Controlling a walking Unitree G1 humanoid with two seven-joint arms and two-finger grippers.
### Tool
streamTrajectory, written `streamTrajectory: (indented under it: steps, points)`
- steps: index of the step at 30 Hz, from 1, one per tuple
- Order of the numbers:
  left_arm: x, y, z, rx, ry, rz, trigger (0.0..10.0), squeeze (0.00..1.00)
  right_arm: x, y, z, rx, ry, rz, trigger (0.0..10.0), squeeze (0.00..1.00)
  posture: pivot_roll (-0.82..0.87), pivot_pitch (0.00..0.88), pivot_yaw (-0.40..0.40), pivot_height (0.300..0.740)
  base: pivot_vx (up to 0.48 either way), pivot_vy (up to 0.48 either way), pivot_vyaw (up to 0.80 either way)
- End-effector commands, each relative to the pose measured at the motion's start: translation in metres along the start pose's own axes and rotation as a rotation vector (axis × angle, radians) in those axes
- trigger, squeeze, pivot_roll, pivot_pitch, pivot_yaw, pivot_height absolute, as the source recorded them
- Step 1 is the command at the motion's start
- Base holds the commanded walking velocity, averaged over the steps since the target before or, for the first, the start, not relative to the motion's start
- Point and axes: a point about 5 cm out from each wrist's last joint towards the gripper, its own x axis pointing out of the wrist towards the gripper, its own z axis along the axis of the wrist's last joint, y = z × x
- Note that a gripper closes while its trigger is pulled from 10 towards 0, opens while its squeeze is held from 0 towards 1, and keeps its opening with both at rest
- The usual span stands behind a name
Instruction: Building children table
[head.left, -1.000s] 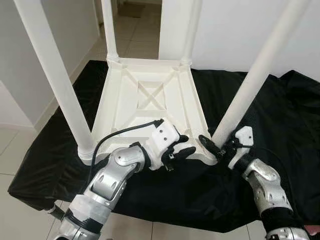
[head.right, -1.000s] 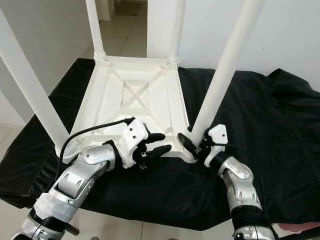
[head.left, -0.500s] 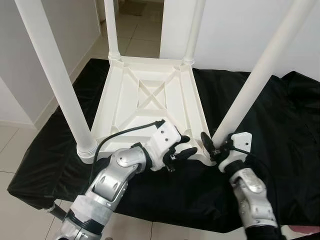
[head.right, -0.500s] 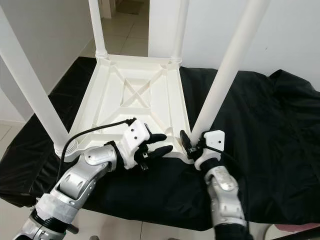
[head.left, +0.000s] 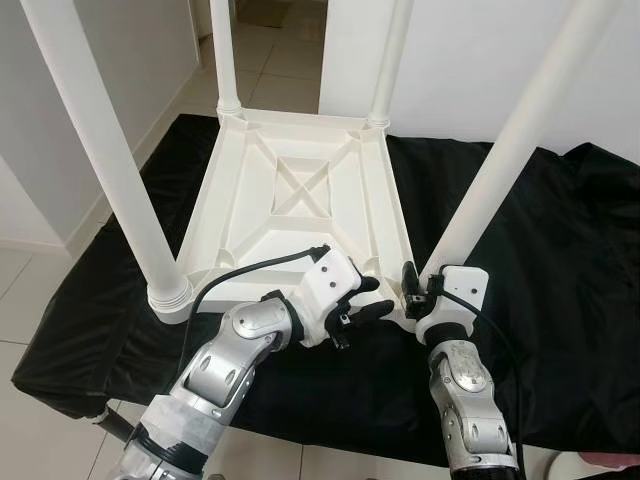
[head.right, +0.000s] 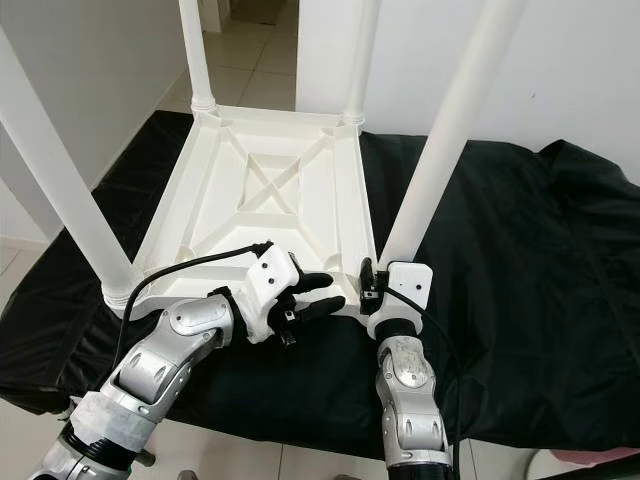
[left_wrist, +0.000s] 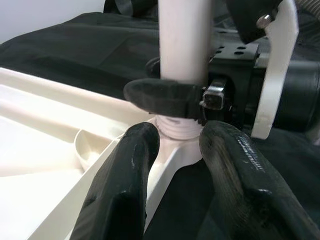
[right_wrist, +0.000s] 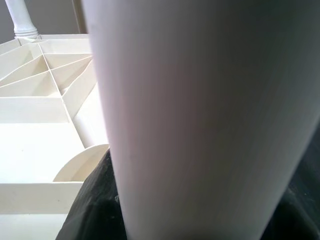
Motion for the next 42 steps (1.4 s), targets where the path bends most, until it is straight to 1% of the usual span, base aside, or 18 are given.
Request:
streamTrajectory:
  steps: [1, 4, 5, 6, 7, 9, 10, 13, 21, 22, 24, 25, 29, 31, 32, 34, 39, 42]
  points:
    - [-0.001, 0.0, -0.002, 0.0, 0.004, 0.006, 10.0, 0.0, -0.002, 0.0, 0.0, 0.021, 0.01, -0.039, 10.0, 0.0, -0.08, 0.0, -0.048, 0.74, 0.0, 0.0, 0.0]
    - [-0.002, 0.001, -0.002, -0.002, 0.006, 0.015, 10.0, 0.0, -0.002, -0.002, 0.0, 0.016, 0.013, -0.041, 10.0, 0.0, -0.08, 0.0, -0.048, 0.74, 0.0, 0.0, 0.0]
    - [-0.003, 0.001, -0.003, -0.002, 0.007, 0.019, 10.0, 0.0, -0.001, -0.002, 0.0, 0.022, 0.012, -0.042, 10.0, 0.07, -0.08, 0.0, -0.053, 0.74, 0.0, 0.0, 0.0]
    - [-0.003, 0.001, -0.003, -0.003, 0.008, 0.021, 10.0, 0.0, -0.001, -0.002, 0.0, 0.026, 0.011, -0.043, 10.0, 0.07, -0.08, 0.0, -0.053, 0.74, 0.0, 0.0, 0.0]
    - [-0.003, 0.001, -0.003, -0.002, 0.009, 0.021, 10.0, 0.0, -0.001, -0.002, 0.001, 0.032, 0.007, -0.04, 10.0, 0.83, -0.07, 0.0, -0.053, 0.74, 0.0, 0.0, 0.0]
    - [-0.003, 0.001, -0.003, -0.002, 0.009, 0.021, 10.0, 0.0, -0.001, -0.001, 0.001, 0.035, 0.005, -0.037, 10.0, 0.83, -0.07, 0.0, -0.053, 0.74, 0.0, 0.0, 0.0]
    - [-0.004, 0.0, -0.003, 0.002, 0.013, 0.023, 10.0, 0.0, -0.003, 0.003, 0.004, 0.061, -0.017, 0.003, 10.0, 1.0, -0.07, 0.0, -0.055, 0.74, 0.0, 0.0, 0.0]
    - [-0.005, -0.001, -0.004, 0.009, 0.018, 0.024, 10.0, 0.0, -0.005, 0.004, 0.008, 0.12, -0.042, 0.025, 10.0, 1.0, -0.07, 0.0, -0.057, 0.74, 0.0, 0.0, 0.0]
    - [-0.007, 0.004, -0.003, -0.003, 0.003, 0.056, 10.0, 0.0, -0.009, -0.003, 0.011, 0.104, -0.072, 0.022, 10.0, 1.0, -0.08, 0.0, -0.051, 0.74, 0.0, 0.0, 0.0]
    - [-0.007, 0.005, -0.003, -0.002, 0.005, 0.063, 10.0, 0.0, -0.01, -0.004, 0.011, 0.108, -0.067, 0.04, 10.0, 0.78, -0.08, 0.0, -0.049, 0.74, 0.0, 0.0, 0.0]
    - [-0.008, 0.006, -0.004, -0.001, 0.006, 0.067, 10.0, 0.0, -0.011, -0.004, 0.011, 0.111, -0.065, 0.055, 10.0, 0.78, -0.08, 0.0, -0.049, 0.74, 0.0, 0.0, 0.0]
    - [-0.009, 0.007, -0.003, -0.004, 0.002, 0.068, 10.0, 0.0, -0.012, -0.006, 0.012, 0.107, -0.068, 0.07, 10.0, 0.0, -0.09, 0.0, -0.046, 0.74, 0.0, 0.0, 0.0]
    - [-0.012, 0.009, -0.003, -0.002, -0.001, 0.063, 10.0, 0.0, -0.013, -0.015, 0.016, 0.075, -0.089, 0.123, 10.0, 0.0, -0.09, 0.0, -0.043, 0.74, 0.0, 0.0, 0.0]
    - [-0.015, 0.01, -0.002, -0.004, 0.002, 0.062, 10.0, 0.0, -0.011, -0.021, 0.021, 0.022, -0.104, 0.246, 10.0, 0.0, -0.11, 0.0, -0.036, 0.74, 0.0, 0.0, 0.0]
    - [-0.015, 0.01, -0.002, -0.004, 0.002, 0.062, 10.0, 0.0, -0.011, -0.021, 0.021, 0.022, -0.104, 0.246, 10.0, 0.0, -0.11, 0.0, -0.036, 0.74, 0.0, 0.0, 0.0]
    - [-0.017, 0.007, -0.001, -0.013, 0.006, 0.046, 10.0, 0.0, -0.01, -0.028, 0.024, -0.021, -0.098, 0.336, 10.0, 0.0, -0.11, 0.0, -0.037, 0.74, 0.0, 0.0, 0.0]
    - [-0.018, 0.003, 0.0, -0.019, 0.006, 0.023, 10.0, 0.0, -0.008, -0.035, 0.025, -0.041, -0.083, 0.39, 10.0, 0.0, -0.11, 0.0, -0.036, 0.74, 0.0, 0.0, 0.0]
    - [-0.016, -0.004, 0.008, -0.015, -0.012, -0.017, 10.0, 0.0, -0.004, -0.05, 0.022, -0.094, 0.001, 0.594, 10.0, 0.0, -0.09, 0.0, -0.033, 0.74, 0.0, 0.0, 0.0]
